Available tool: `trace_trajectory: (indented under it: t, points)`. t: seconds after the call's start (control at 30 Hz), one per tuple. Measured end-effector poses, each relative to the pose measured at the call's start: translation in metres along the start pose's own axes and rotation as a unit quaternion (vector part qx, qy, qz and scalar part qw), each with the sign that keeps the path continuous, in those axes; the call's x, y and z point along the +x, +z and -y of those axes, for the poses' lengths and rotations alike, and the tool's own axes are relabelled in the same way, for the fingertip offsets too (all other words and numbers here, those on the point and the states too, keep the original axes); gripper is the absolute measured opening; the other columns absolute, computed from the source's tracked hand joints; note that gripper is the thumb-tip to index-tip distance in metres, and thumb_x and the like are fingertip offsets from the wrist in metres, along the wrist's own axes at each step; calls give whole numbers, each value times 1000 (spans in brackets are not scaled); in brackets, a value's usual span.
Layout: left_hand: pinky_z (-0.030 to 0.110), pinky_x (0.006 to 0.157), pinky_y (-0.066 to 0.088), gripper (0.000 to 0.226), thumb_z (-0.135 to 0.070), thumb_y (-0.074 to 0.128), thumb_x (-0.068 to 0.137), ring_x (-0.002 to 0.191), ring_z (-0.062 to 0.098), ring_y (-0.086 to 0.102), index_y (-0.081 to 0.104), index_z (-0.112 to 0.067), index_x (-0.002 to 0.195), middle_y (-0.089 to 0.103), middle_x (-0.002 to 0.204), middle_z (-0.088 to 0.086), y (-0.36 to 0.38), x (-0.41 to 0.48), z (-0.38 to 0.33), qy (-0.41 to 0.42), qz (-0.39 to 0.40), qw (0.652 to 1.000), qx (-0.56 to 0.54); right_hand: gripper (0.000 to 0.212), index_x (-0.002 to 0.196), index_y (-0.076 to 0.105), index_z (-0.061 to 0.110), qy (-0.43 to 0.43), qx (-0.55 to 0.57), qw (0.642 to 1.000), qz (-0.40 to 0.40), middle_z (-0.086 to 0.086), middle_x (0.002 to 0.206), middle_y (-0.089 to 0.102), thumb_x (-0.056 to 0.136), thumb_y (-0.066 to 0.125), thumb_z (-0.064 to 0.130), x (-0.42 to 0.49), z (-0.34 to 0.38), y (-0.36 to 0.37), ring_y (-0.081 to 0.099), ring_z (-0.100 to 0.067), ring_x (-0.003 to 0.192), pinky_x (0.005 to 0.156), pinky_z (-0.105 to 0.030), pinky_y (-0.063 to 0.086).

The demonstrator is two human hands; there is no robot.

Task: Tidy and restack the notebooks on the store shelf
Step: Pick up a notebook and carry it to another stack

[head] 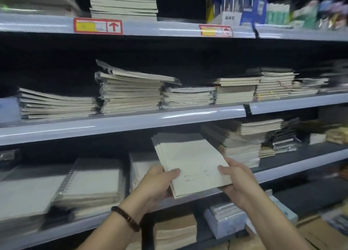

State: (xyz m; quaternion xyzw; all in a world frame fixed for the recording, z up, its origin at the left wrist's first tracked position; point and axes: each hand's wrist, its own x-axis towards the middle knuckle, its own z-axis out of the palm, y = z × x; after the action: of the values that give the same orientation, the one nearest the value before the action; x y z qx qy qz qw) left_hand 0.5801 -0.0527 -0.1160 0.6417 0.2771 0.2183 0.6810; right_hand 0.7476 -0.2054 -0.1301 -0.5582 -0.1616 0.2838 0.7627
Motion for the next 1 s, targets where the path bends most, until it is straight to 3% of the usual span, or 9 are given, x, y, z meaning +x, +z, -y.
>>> trace_trajectory:
  t: [0.23, 0.33, 0.47, 0.53, 0.63, 0.7, 0.83, 0.93, 1.0]
  points:
    - [42, 85, 66, 20, -8, 64, 103, 100, 24, 79, 67, -4, 123, 79, 115, 10, 24, 81, -2, 26, -47, 996, 70, 37, 128, 69, 8, 17, -16, 1000, -16, -16, 116, 79, 102, 50, -9, 77, 11, -18, 72, -38, 110, 76, -41, 61]
    - [47, 93, 63, 25, -25, 74, 95, 96, 25, 78, 74, -3, 106, 81, 107, 12, 27, 105, -3, 52, -74, 985, 147, 28, 126, 65, 4, 20, -59, 998, -27, -20, 120, 75, 104, 51, -7, 103, 14, -19, 71, -36, 103, 82, -47, 63]
    - [30, 60, 44, 49, -44, 66, 99, 70, 17, 54, 69, 5, 103, 64, 78, 11, 32, 112, -12, 60, -108, 896, 426, 16, 120, 52, 10, 66, -184, 980, -30, -19, 105, 68, 106, 51, 4, 114, 12, -14, 68, -29, 68, 48, -28, 47]
    - [32, 63, 47, 54, -46, 66, 98, 70, 15, 54, 67, 7, 109, 60, 80, 5, 35, 113, -12, 56, -92, 882, 459, 20, 125, 49, 6, 92, -232, 968, -31, -19, 96, 62, 104, 48, 5, 119, 9, -17, 58, -22, 49, 41, -21, 35]
    - [33, 100, 55, 74, -47, 76, 91, 116, 21, 69, 56, 0, 144, 68, 132, 6, 32, 115, -14, 39, -59, 925, 373, 24, 125, 50, -2, 94, -211, 972, -34, -22, 99, 60, 102, 55, 1, 126, 10, -24, 54, -20, 46, 41, -22, 36]
    - [34, 92, 59, 89, -44, 82, 88, 110, 17, 73, 43, 0, 154, 64, 139, 10, 29, 110, -17, 28, -29, 949, 313, 26, 122, 51, -7, 93, -180, 979, -27, -27, 100, 63, 99, 62, -4, 124, 12, -27, 58, -22, 47, 42, -24, 44]
    - [40, 91, 65, 81, -38, 86, 86, 96, 17, 78, 48, -3, 149, 70, 116, 9, 31, 101, -22, 12, 1, 960, 280, 18, 100, 54, -6, 54, -153, 986, -34, -29, 93, 60, 91, 67, -14, 112, 20, -32, 61, -28, 61, 54, -32, 57]
    - [40, 89, 64, 64, -43, 83, 88, 81, 15, 75, 58, -8, 136, 71, 95, 2, 36, 96, -30, 43, -10, 938, 344, 25, 104, 61, -11, 17, -244, 969, -30, -29, 87, 63, 83, 73, -15, 110, 23, -45, 63, -35, 75, 84, -50, 61]
    - [37, 86, 62, 42, -44, 77, 93, 74, 16, 69, 68, -13, 119, 73, 90, 4, 39, 94, -32, 62, -19, 917, 394, 36, 110, 65, 1, 11, -334, 942, -26, -24, 76, 71, 79, 79, -9, 110, 24, -52, 64, -30, 68, 76, -46, 64]
